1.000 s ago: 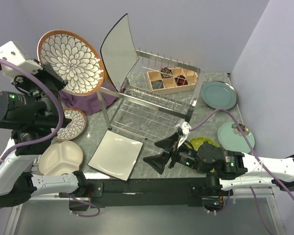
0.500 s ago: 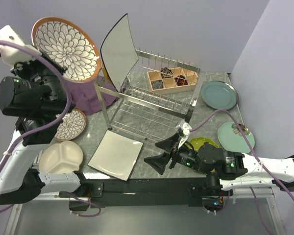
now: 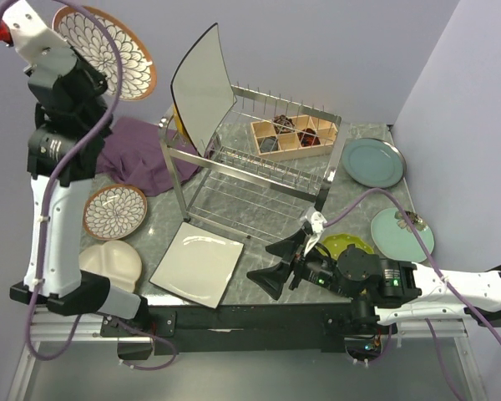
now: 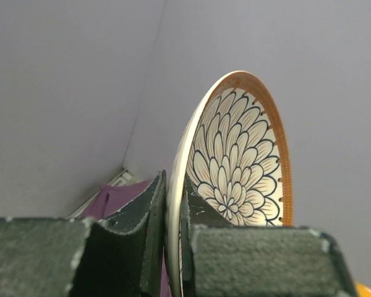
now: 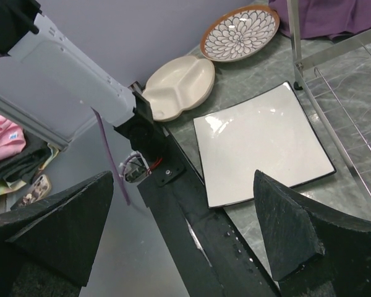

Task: Unload the plates from the dish rack

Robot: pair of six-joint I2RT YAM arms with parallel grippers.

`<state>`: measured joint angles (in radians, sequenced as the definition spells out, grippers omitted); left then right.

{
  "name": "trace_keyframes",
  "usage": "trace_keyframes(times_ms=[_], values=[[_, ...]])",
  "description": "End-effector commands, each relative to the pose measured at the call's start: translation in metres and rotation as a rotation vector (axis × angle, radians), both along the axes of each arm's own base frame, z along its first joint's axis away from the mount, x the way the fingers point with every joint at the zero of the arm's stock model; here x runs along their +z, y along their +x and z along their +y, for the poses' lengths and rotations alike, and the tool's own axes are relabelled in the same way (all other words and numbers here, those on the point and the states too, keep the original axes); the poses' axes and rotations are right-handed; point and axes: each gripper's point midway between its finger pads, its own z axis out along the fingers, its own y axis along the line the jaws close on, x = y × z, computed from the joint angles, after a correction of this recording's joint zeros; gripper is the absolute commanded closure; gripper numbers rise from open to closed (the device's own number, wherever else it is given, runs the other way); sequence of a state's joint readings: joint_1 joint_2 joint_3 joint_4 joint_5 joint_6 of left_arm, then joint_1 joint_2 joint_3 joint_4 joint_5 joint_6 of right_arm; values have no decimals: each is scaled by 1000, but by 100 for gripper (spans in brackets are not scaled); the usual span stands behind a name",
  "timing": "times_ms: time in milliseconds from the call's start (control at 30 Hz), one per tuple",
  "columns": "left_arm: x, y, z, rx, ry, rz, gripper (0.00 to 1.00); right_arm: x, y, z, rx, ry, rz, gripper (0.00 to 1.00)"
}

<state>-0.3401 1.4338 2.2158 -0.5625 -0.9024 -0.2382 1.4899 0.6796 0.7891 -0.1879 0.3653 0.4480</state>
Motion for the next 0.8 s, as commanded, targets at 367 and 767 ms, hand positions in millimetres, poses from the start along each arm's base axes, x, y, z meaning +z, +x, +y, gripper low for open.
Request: trace_keyframes(times_ms=[367,767], values=[[-86,31,73,-271,-487,-206,99,5,0,-4,-3,31,-25,0],[-195,16,118,-182,-658,-172,99,7,1,-9,-7,43,-33,0]])
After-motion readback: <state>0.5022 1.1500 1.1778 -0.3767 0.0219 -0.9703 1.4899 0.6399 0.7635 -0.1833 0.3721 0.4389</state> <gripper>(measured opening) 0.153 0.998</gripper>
